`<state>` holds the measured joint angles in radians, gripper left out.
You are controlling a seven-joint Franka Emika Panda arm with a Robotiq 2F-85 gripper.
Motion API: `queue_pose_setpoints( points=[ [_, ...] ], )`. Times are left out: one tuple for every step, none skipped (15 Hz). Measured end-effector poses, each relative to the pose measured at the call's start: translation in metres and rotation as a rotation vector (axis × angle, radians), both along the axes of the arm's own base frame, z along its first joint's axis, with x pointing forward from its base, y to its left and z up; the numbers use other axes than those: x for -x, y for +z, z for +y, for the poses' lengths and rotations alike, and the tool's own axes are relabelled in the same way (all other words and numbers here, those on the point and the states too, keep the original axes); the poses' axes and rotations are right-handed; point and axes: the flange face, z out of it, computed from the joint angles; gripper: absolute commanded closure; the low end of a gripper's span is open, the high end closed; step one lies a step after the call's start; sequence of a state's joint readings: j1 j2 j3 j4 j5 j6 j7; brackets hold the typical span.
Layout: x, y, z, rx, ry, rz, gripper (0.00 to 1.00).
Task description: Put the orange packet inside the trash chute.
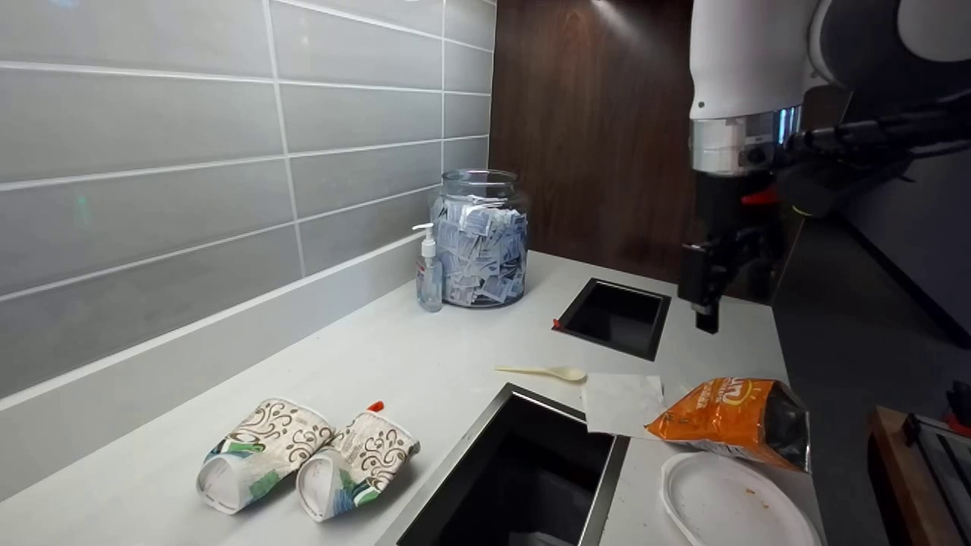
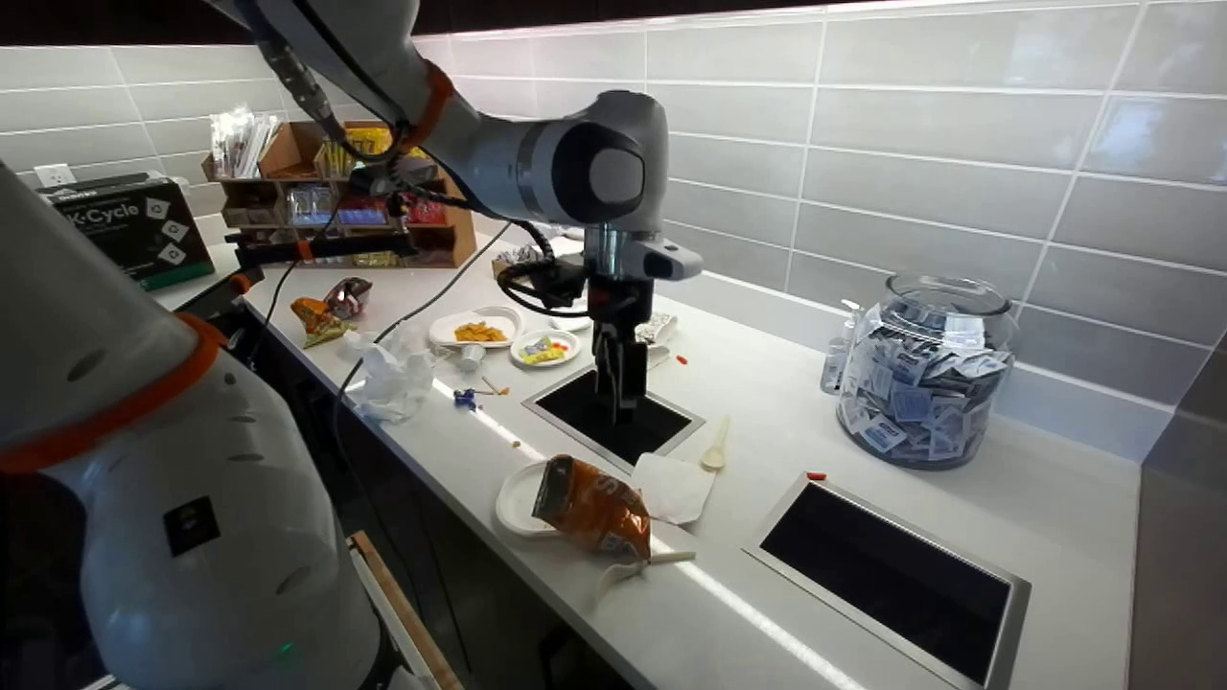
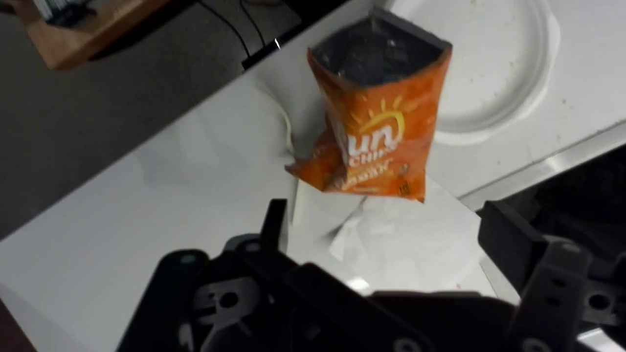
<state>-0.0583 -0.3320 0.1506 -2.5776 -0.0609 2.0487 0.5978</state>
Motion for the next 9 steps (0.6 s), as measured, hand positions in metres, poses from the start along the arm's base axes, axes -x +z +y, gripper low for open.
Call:
queue_pose_setpoints(
  points=[
    [0.008,-0.009,-0.006,-0.015,-0.030,0.048,0.00],
    [0.017,-0.018,-0.012,-0.030,-0.058,0.095,0.00],
    [0.024,-0.028,-0.016,-0.045,-0.080,0.134,0.00],
    [0.030,-0.038,-0.019,-0.064,-0.097,0.161,0.00],
    [0.035,-0.047,-0.021,-0.088,-0.112,0.183,0.00],
    [0.038,-0.056,-0.023,-0.114,-0.124,0.196,0.00],
    [0.040,-0.064,-0.023,-0.137,-0.134,0.200,0.00],
    [0.041,-0.071,-0.023,-0.161,-0.144,0.199,0.00],
    [0.041,-0.077,-0.023,-0.185,-0.151,0.194,0.00]
  ],
)
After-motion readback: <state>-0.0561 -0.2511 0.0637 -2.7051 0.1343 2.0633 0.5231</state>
